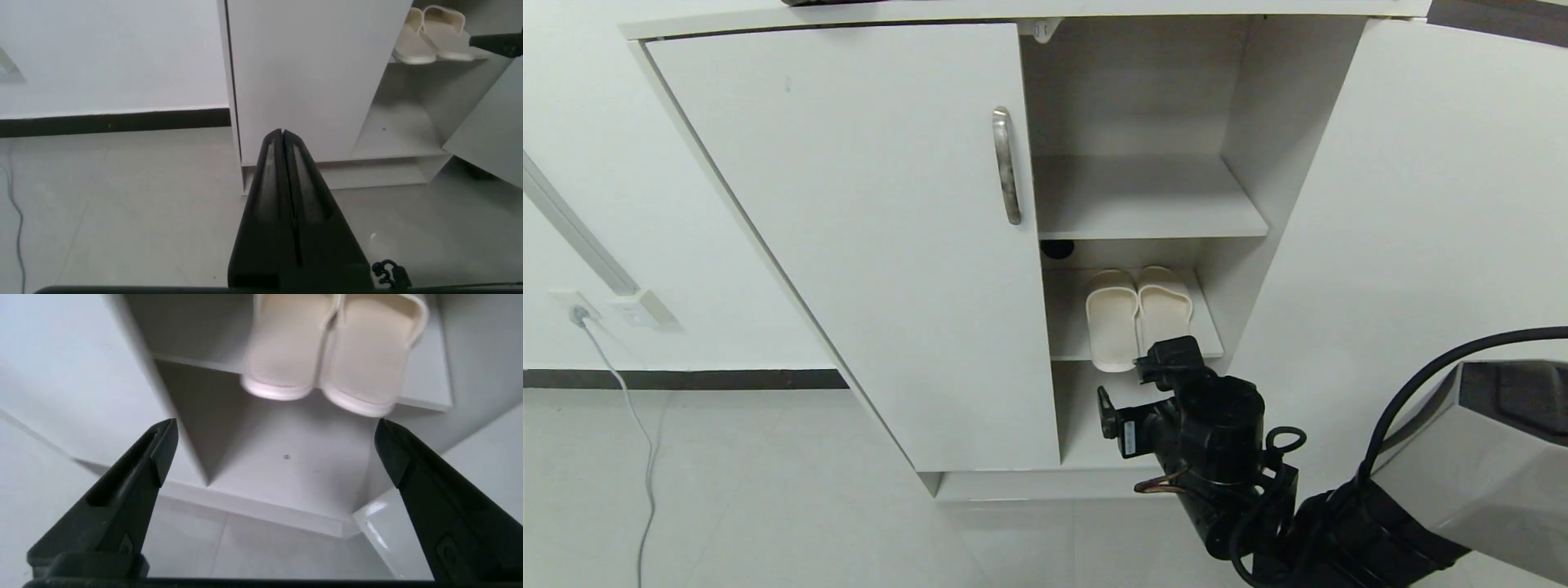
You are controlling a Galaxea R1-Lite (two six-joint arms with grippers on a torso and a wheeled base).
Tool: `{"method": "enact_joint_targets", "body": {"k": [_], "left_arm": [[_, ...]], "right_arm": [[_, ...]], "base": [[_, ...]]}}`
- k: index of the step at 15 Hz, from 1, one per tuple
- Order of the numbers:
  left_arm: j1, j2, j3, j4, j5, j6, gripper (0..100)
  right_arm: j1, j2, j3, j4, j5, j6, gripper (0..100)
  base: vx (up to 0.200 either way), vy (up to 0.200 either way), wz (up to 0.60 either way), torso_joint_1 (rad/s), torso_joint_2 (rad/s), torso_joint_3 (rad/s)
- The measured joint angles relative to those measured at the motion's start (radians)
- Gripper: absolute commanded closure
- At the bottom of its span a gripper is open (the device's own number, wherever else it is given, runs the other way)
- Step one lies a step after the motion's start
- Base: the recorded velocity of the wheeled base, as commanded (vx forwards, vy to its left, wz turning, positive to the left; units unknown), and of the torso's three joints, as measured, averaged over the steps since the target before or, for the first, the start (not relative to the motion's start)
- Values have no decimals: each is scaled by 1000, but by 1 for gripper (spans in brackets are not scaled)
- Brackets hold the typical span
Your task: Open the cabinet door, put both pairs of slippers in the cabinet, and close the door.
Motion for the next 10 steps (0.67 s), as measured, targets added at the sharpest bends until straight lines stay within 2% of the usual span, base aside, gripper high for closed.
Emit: {"method": "enact_joint_targets", "body": {"k": [4,10], "left_arm": [[0,0,0,0,-2,0,100],[0,0,0,1,-3,0,100]], "right_arm": [[-2,2,0,-1,-3,0,0],[-1,5,5,-1,-3,0,0]], "base": [[0,0,0,0,0,0],[0,0,0,5,2,183]]}}
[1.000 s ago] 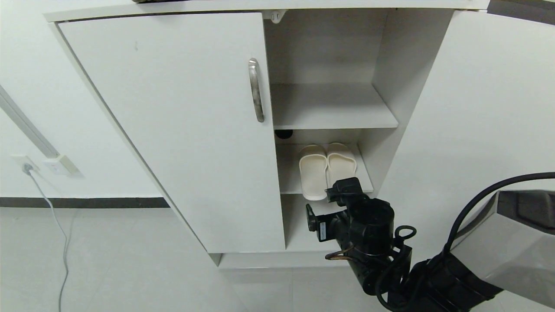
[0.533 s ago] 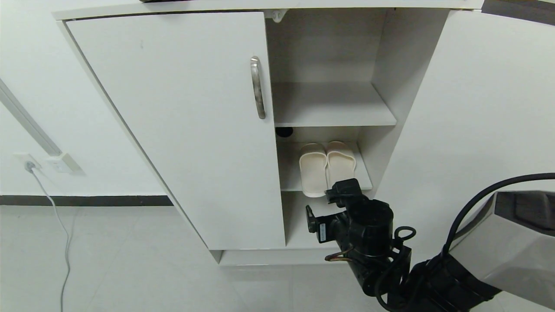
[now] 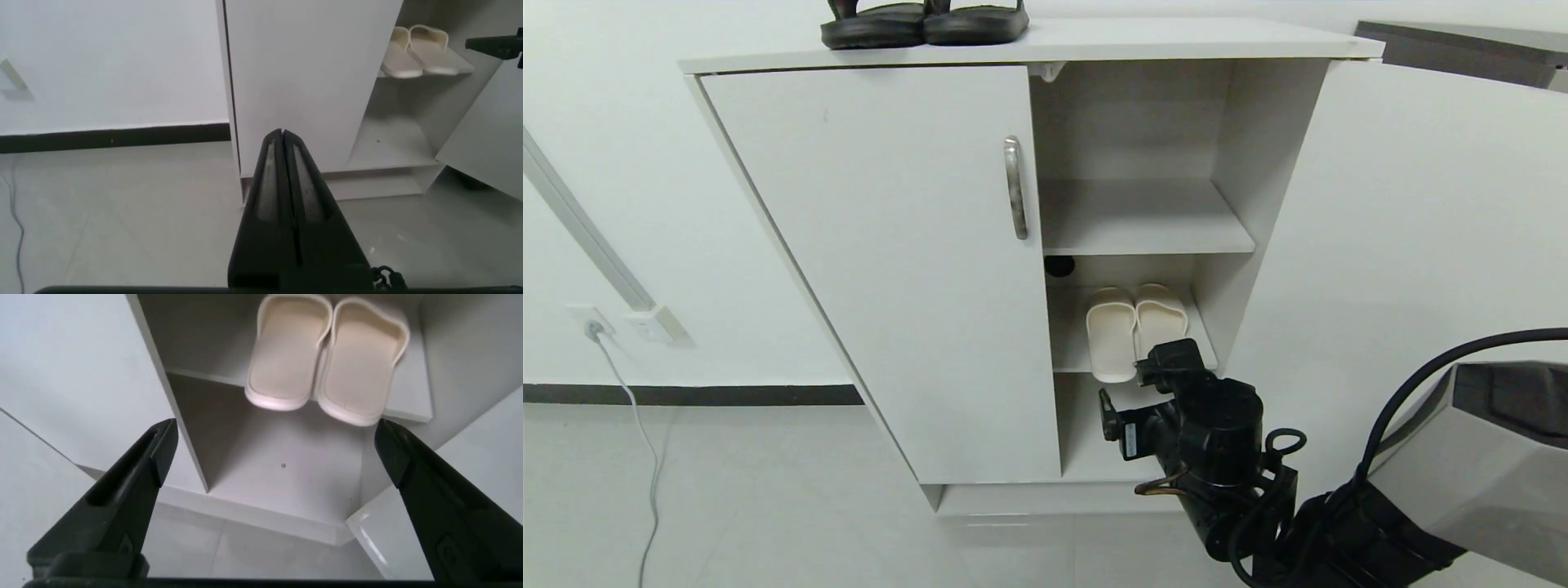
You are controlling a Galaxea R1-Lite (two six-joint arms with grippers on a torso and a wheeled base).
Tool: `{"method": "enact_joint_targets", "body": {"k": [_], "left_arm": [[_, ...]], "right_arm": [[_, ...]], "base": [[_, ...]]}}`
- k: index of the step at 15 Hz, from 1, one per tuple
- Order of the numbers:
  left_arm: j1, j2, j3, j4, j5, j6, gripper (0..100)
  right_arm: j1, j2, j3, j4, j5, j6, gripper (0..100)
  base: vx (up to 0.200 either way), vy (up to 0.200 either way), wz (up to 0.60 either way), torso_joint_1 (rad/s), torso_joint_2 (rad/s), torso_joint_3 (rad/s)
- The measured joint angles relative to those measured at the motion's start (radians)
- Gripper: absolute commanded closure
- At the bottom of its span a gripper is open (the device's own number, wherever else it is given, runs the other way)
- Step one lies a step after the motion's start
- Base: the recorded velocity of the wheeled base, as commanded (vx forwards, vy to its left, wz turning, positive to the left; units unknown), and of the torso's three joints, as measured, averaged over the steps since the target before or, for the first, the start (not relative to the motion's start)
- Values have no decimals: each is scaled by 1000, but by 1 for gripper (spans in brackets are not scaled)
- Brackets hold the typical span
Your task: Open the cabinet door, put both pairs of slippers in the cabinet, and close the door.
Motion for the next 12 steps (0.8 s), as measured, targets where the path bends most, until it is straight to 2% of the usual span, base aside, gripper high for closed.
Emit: {"method": "enact_joint_targets", "body": {"k": [5,12], "left_arm": [[0,0,0,0,1,0,100],[0,0,0,-1,2,-1,100]], "right_arm": [[0,0,14,1,-2,-2,0],[-10,-3,38,-4,-2,-3,0]], "base": [[0,0,0,1,3,179],[0,0,0,0,0,7]]}}
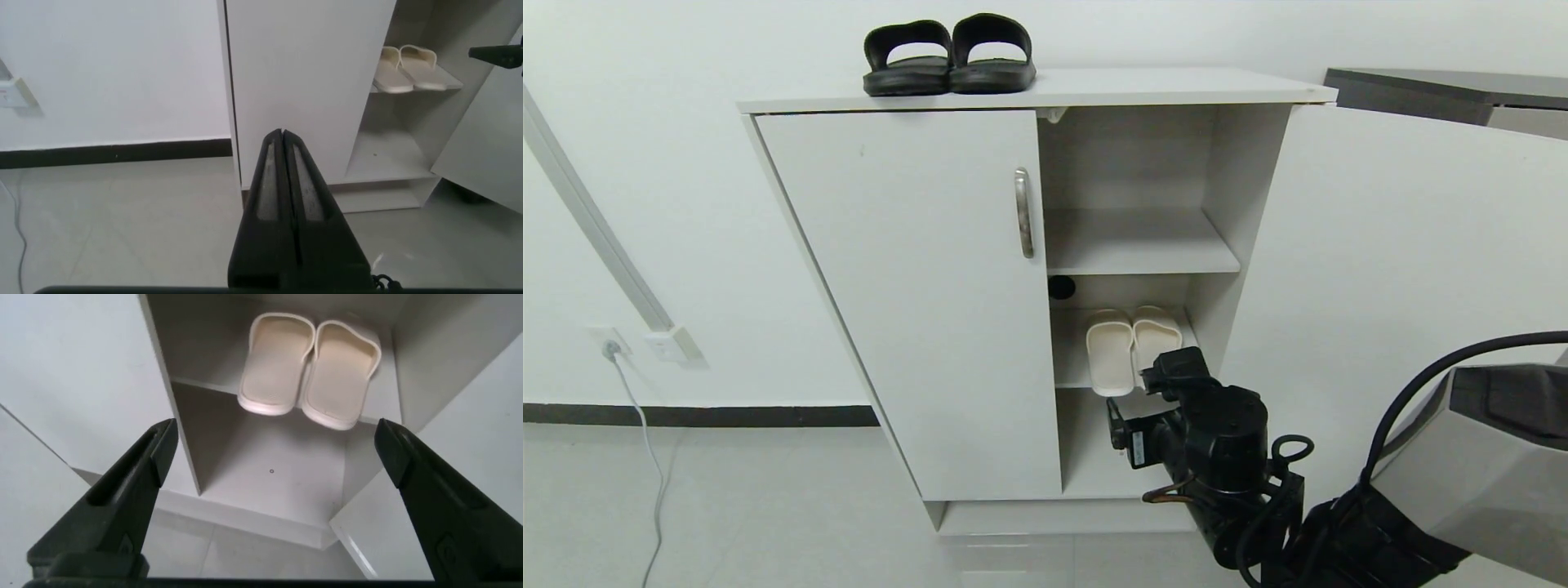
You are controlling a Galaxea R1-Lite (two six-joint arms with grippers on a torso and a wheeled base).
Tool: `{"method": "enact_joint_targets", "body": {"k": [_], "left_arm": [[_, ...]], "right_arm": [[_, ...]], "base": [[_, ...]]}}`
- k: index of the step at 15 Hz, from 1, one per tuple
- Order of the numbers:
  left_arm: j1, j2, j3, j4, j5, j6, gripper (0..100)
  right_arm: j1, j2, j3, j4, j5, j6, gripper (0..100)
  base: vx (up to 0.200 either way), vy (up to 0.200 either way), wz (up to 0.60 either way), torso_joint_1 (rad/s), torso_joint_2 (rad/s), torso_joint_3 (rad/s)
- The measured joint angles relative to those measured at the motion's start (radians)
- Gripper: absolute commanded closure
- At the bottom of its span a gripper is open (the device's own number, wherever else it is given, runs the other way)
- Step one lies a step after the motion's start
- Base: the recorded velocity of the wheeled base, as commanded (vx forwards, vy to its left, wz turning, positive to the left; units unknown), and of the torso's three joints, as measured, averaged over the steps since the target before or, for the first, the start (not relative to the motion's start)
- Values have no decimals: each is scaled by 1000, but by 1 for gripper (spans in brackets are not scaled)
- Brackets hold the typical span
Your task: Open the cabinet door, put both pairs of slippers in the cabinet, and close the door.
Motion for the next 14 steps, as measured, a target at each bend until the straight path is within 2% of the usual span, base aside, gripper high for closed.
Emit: {"method": "enact_joint_targets", "body": {"k": [2,14], "left_arm": [[0,0,0,0,0,0,100],[0,0,0,0,0,-1,100]], "right_arm": [[-1,-6,3,-3,0,-3,0],[2,-15,6,-2,5,-5,0]], "base": [[0,0,0,0,0,0],[0,200,0,4,4,4]]}}
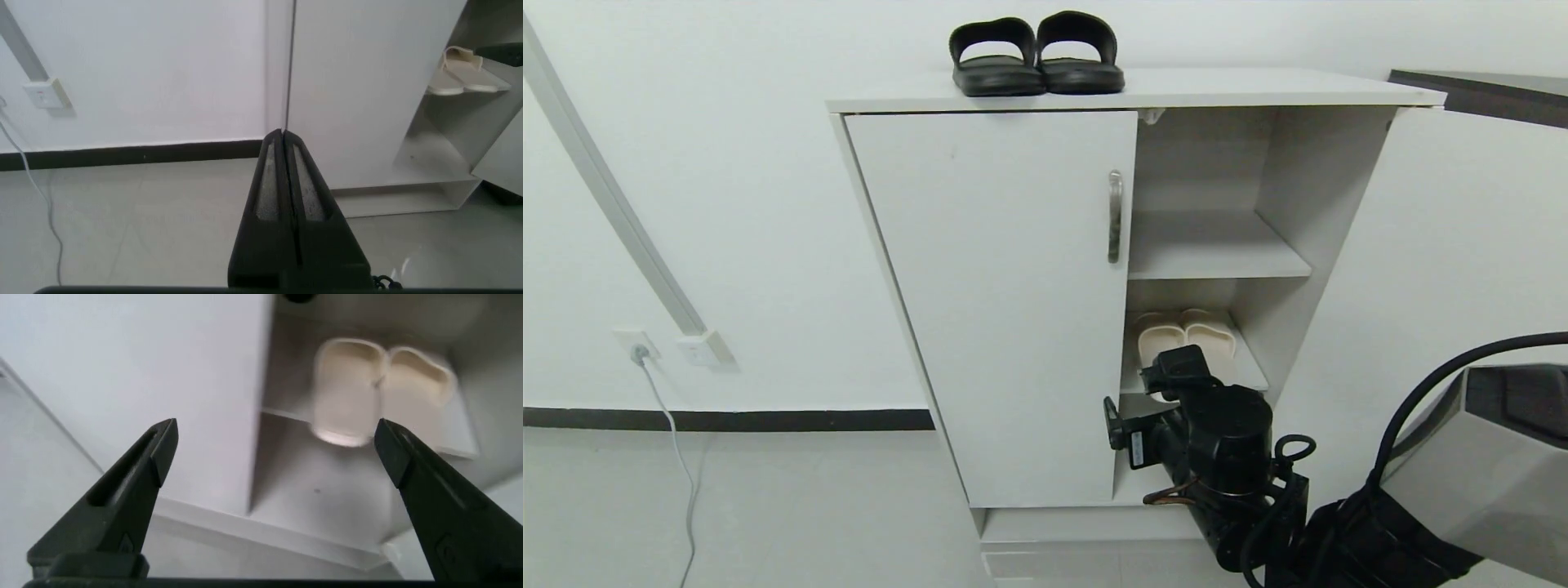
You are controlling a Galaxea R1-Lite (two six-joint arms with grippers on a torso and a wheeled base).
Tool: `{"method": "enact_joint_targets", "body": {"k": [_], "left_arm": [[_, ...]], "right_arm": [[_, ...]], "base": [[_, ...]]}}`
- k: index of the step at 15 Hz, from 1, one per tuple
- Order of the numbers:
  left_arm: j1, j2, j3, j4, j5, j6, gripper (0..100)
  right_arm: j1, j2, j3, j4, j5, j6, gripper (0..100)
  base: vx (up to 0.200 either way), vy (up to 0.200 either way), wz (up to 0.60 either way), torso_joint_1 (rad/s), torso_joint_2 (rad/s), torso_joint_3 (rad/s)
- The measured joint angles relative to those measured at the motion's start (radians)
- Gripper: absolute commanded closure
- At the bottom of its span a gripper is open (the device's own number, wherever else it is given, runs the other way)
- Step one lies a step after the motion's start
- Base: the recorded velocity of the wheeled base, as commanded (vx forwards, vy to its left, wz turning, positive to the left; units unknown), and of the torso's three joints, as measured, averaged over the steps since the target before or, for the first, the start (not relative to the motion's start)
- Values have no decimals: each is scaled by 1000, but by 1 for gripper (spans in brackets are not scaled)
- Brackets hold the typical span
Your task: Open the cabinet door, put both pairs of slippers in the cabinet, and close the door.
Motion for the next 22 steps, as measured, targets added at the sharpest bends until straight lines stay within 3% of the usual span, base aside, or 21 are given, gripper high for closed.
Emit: {"method": "enact_joint_targets", "body": {"k": [3,22], "left_arm": [[0,0,0,0,1,0,100],[0,0,0,0,7,-3,100]], "right_arm": [[0,0,4,1,0,0,0],[0,7,57,-124,46,-58,0]], "base": [[0,200,0,2,7,4],[0,0,0,0,0,0]]}}
